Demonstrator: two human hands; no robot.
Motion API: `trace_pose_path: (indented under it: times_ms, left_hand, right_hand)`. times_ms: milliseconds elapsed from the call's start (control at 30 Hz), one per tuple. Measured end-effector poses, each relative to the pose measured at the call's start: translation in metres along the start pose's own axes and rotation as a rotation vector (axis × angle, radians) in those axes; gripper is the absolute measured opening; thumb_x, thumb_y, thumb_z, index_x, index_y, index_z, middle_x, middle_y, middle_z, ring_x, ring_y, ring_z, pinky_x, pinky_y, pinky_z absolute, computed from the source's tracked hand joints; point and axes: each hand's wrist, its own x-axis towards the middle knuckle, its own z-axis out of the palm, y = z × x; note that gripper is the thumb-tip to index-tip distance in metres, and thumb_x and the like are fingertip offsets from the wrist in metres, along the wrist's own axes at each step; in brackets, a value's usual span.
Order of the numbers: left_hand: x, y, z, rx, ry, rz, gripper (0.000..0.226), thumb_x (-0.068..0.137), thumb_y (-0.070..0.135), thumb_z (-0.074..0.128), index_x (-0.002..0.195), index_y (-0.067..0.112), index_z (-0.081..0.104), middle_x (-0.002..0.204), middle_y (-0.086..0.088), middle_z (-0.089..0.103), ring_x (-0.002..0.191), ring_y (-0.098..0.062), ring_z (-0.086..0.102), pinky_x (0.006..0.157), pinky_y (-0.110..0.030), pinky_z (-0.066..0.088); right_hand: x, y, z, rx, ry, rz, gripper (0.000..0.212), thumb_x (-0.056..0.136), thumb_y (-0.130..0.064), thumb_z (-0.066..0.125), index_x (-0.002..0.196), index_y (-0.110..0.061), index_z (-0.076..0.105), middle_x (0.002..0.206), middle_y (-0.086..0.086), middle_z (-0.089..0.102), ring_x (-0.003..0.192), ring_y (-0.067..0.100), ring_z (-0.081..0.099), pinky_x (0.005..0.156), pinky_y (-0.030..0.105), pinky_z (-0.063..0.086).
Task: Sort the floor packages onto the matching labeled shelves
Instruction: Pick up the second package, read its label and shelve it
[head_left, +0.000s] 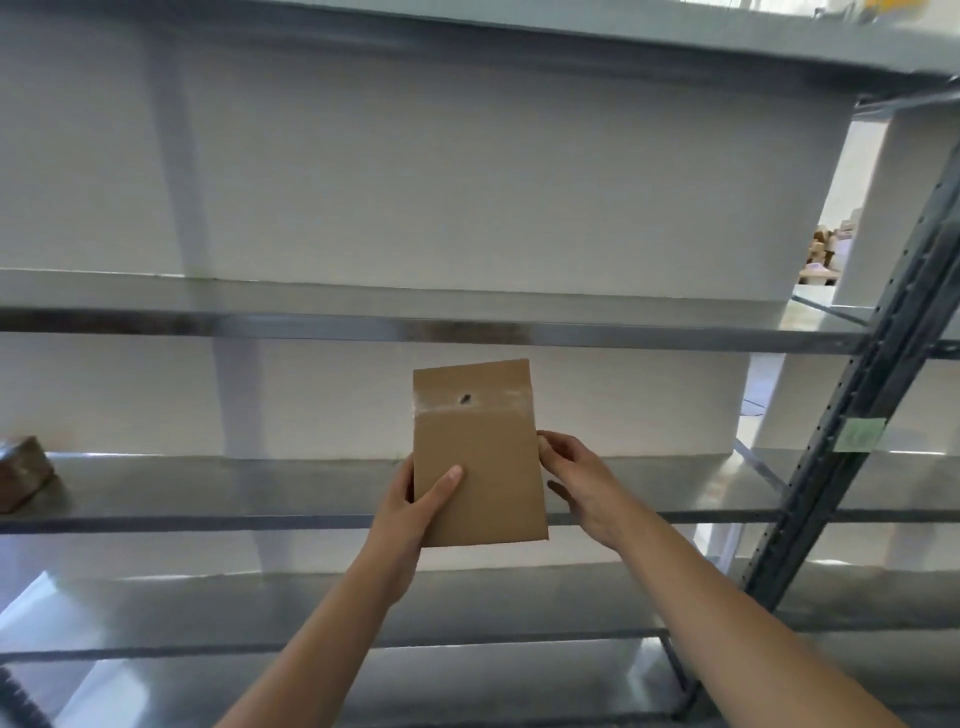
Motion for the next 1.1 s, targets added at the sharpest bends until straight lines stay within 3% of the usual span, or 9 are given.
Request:
trace_pose_path:
  times_ms: [100, 233, 333, 433, 533, 633, 733, 900, 1100]
  left_hand:
    - [0.0, 0.008, -0.003, -0.118, -0.028, -0.033, 0.057, 0.082, 0.038, 0.078, 0.133, 0.022, 0.057, 0.125, -0.001, 0.072, 0.114, -0.02, 0.069, 0.097, -0.039, 0.054]
    - [-0.001, 0.015, -0.016, -0.169, -0.027, -0.04, 0.052, 0.087, 0.034, 0.073, 0.134, 0.019, 0.057, 0.124, -0.002, 0.073, 0.114, -0.02, 0.069, 0.095, -0.036, 0.054]
    - [-0.003, 0.016, -0.031, -0.156, -0.021, -0.038, 0.055, 0.087, 0.036, 0.073, 0.136, 0.018, 0.055, 0.126, -0.003, 0.072, 0.115, -0.02, 0.069, 0.096, -0.036, 0.054]
    - [-0.004, 0.019, -0.037, -0.111, 0.018, 0.006, 0.059, 0.084, 0.041, 0.074, 0.137, 0.023, 0.054, 0.128, -0.002, 0.07, 0.115, -0.021, 0.069, 0.098, -0.04, 0.055]
    - [-0.005, 0.019, -0.04, -0.017, 0.144, 0.115, 0.065, 0.083, 0.045, 0.074, 0.141, 0.039, 0.047, 0.13, 0.004, 0.064, 0.115, -0.02, 0.066, 0.094, -0.044, 0.058]
    - [-0.003, 0.016, -0.043, 0.056, 0.225, 0.228, 0.072, 0.087, 0.038, 0.073, 0.146, 0.048, 0.033, 0.13, 0.009, 0.06, 0.115, -0.013, 0.064, 0.086, -0.036, 0.061]
    - [0.001, 0.014, -0.046, 0.109, 0.241, 0.32, 0.063, 0.092, 0.029, 0.069, 0.143, 0.046, 0.037, 0.13, 0.012, 0.057, 0.113, -0.009, 0.063, 0.074, -0.025, 0.061]
    - [0.014, 0.008, -0.053, 0.177, 0.281, 0.315, 0.034, 0.094, 0.037, 0.063, 0.127, 0.047, 0.064, 0.143, 0.011, 0.051, 0.13, -0.014, 0.052, 0.107, -0.048, 0.049]
    - [0.016, 0.012, -0.048, 0.168, 0.189, 0.162, 0.051, 0.083, 0.055, 0.065, 0.134, 0.053, 0.056, 0.15, 0.009, 0.05, 0.133, -0.021, 0.051, 0.107, -0.05, 0.049]
  right_hand:
    - [-0.002, -0.005, 0.004, 0.06, -0.198, 0.093, 0.065, 0.085, -0.07, 0.054, 0.134, -0.027, 0.059, 0.131, -0.004, 0.066, 0.121, 0.017, 0.061, 0.089, 0.035, 0.055]
    - [0.0, -0.004, 0.013, 0.021, -0.281, 0.148, 0.077, 0.075, -0.083, 0.055, 0.126, -0.026, 0.067, 0.123, 0.01, 0.068, 0.104, 0.026, 0.064, 0.093, 0.05, 0.055]
    - [0.002, -0.001, 0.024, 0.034, -0.28, 0.12, 0.078, 0.072, -0.082, 0.061, 0.126, -0.026, 0.065, 0.111, 0.011, 0.066, 0.091, 0.026, 0.062, 0.08, 0.046, 0.058]
    - [0.005, 0.002, 0.034, 0.068, -0.295, 0.113, 0.074, 0.074, -0.08, 0.061, 0.127, -0.03, 0.063, 0.12, 0.004, 0.069, 0.109, 0.025, 0.066, 0.086, 0.044, 0.06]
    - [0.011, 0.001, 0.045, 0.083, -0.298, 0.139, 0.088, 0.067, -0.082, 0.067, 0.133, -0.025, 0.056, 0.131, 0.002, 0.065, 0.121, 0.025, 0.063, 0.09, 0.053, 0.058]
    - [0.011, -0.005, 0.054, 0.085, -0.264, 0.154, 0.085, 0.067, -0.075, 0.073, 0.13, -0.021, 0.052, 0.13, 0.002, 0.062, 0.119, 0.026, 0.062, 0.085, 0.054, 0.059]
    - [0.011, -0.01, 0.06, 0.082, -0.259, 0.121, 0.075, 0.07, -0.065, 0.076, 0.128, -0.023, 0.052, 0.127, 0.001, 0.063, 0.116, 0.025, 0.062, 0.077, 0.047, 0.062]
    - [0.019, -0.01, 0.072, 0.072, -0.255, 0.066, 0.081, 0.063, -0.055, 0.088, 0.13, -0.023, 0.057, 0.124, 0.002, 0.069, 0.116, 0.025, 0.064, 0.096, 0.051, 0.056]
    - [0.021, -0.014, 0.076, 0.059, -0.171, 0.06, 0.085, 0.06, -0.048, 0.09, 0.131, -0.025, 0.049, 0.122, 0.004, 0.066, 0.111, 0.026, 0.065, 0.092, 0.053, 0.057]
